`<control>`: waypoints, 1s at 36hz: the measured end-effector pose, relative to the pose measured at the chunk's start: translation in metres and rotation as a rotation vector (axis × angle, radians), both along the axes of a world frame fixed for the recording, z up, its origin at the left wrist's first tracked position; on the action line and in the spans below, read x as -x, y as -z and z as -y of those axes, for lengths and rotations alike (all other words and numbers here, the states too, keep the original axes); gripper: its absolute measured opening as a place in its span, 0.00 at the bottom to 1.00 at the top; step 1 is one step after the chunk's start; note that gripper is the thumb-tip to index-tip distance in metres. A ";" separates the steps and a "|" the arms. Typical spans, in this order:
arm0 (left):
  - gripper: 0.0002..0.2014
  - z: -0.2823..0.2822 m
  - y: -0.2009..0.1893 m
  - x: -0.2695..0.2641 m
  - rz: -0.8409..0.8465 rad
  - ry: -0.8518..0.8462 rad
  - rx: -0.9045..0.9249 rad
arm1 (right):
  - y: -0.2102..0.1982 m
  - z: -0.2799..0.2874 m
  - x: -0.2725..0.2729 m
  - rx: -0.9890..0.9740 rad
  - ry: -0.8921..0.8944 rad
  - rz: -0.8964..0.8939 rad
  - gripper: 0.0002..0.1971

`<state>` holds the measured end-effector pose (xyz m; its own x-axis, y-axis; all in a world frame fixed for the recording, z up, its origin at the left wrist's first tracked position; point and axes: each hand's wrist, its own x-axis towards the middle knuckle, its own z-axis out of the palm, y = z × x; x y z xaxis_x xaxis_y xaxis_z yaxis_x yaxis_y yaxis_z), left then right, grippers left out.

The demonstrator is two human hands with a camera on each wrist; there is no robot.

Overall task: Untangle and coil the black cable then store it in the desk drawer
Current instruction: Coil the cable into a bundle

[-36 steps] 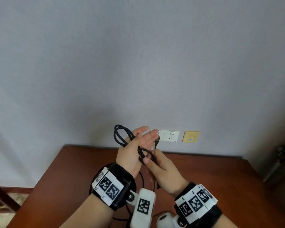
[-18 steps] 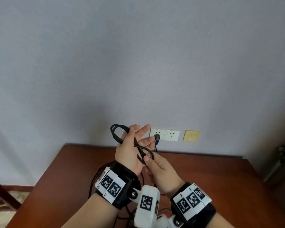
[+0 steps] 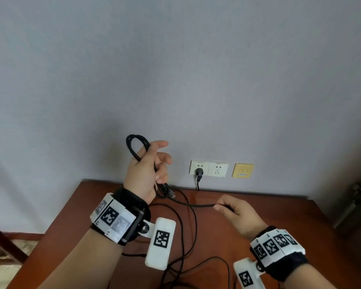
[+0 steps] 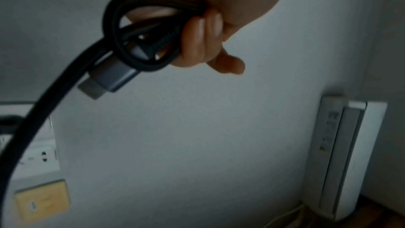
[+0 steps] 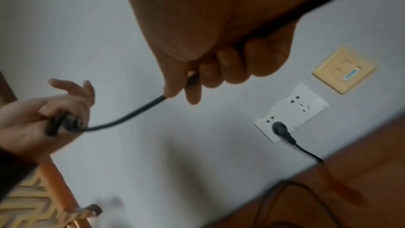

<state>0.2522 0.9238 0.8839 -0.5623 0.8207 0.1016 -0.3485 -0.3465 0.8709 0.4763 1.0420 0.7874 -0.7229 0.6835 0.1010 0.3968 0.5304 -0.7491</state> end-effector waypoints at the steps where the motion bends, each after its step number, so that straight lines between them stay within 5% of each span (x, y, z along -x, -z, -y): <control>1: 0.14 0.000 0.001 -0.001 -0.058 0.006 0.028 | -0.003 -0.001 0.000 -0.034 0.015 -0.006 0.09; 12: 0.13 -0.002 0.015 -0.023 -0.366 0.209 0.284 | -0.065 0.018 0.024 -0.264 -0.133 -0.319 0.10; 21: 0.14 -0.005 0.023 -0.032 -0.495 0.145 0.277 | -0.081 0.022 0.035 -0.071 -0.260 -0.167 0.08; 25: 0.13 -0.004 0.024 -0.032 -0.363 0.273 0.294 | -0.090 0.020 0.035 -0.055 -0.295 -0.117 0.09; 28: 0.14 -0.002 0.022 -0.037 -0.452 0.309 0.316 | -0.098 0.027 0.040 -0.057 -0.384 -0.174 0.09; 30: 0.19 -0.002 0.023 -0.042 -0.533 0.307 0.318 | -0.099 0.029 0.044 -0.086 -0.352 -0.221 0.07; 34: 0.30 -0.001 0.028 -0.049 -0.422 0.454 0.242 | -0.096 0.022 0.048 -0.198 -0.087 -0.312 0.10; 36: 0.19 0.001 0.028 -0.055 -0.366 0.547 0.225 | -0.097 0.021 0.051 -0.205 -0.030 -0.341 0.12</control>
<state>0.3071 0.9231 0.8556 -0.0239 0.9997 0.0002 -0.0917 -0.0024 0.9958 0.4257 1.0213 0.8845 -0.6439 0.6029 0.4711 0.1255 0.6906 -0.7123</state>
